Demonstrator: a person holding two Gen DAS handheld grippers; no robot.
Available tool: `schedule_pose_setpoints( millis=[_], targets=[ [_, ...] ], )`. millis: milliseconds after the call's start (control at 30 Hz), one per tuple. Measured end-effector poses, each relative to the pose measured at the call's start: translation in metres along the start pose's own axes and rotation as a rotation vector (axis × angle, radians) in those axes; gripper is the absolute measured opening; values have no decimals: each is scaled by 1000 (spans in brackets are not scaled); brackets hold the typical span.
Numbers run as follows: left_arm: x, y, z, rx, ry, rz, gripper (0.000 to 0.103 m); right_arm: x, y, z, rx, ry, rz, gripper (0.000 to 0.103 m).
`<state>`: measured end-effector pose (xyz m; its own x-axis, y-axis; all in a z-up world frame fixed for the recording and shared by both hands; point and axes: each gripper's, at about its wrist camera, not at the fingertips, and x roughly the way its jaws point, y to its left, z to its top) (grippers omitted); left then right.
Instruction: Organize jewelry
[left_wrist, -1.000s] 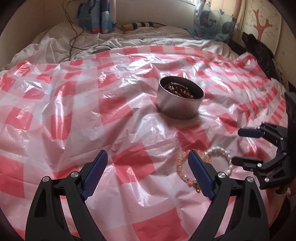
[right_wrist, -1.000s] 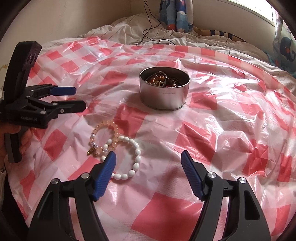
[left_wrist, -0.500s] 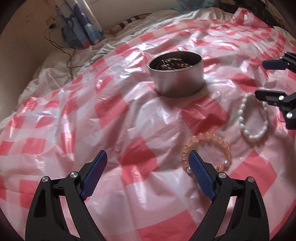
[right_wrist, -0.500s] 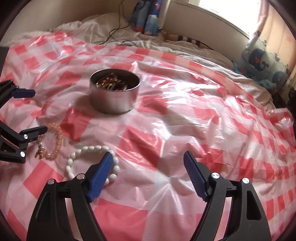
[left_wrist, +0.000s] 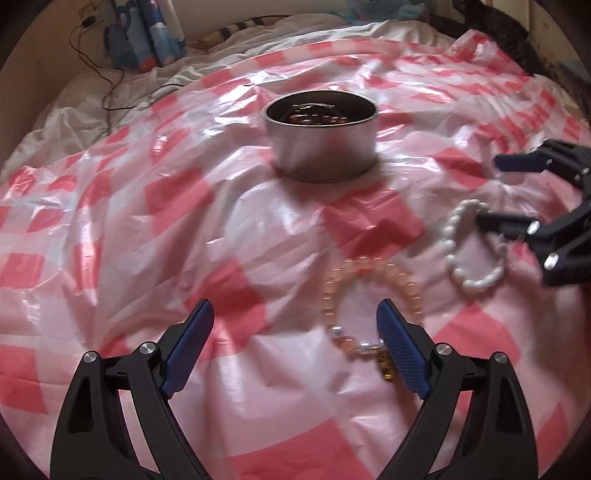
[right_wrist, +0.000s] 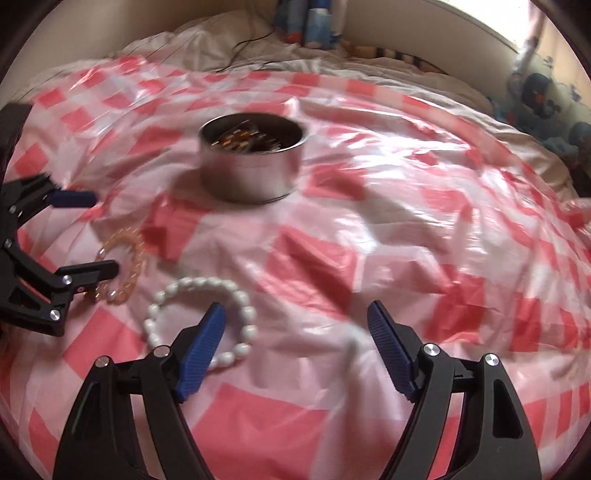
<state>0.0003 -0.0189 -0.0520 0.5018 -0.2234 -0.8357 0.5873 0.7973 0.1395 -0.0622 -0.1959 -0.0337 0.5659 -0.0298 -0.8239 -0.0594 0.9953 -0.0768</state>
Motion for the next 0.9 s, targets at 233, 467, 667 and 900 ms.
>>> schedule_pose_setpoints(
  millis=[233, 467, 667, 900],
  targets=[
    [-27, 22, 5, -142, -137, -287, 86, -9, -4, 3, 66, -22, 276, 76],
    [2, 5, 4, -111, -21, -353, 86, 4, 13, -4, -44, 44, 155, 67],
    [-4, -1, 2, -78, -36, -335, 86, 1, -8, -2, 50, 28, 243, 55],
    [-6, -8, 2, -29, -27, -326, 86, 3, 12, -2, -21, 42, 284, 52]
  ],
)
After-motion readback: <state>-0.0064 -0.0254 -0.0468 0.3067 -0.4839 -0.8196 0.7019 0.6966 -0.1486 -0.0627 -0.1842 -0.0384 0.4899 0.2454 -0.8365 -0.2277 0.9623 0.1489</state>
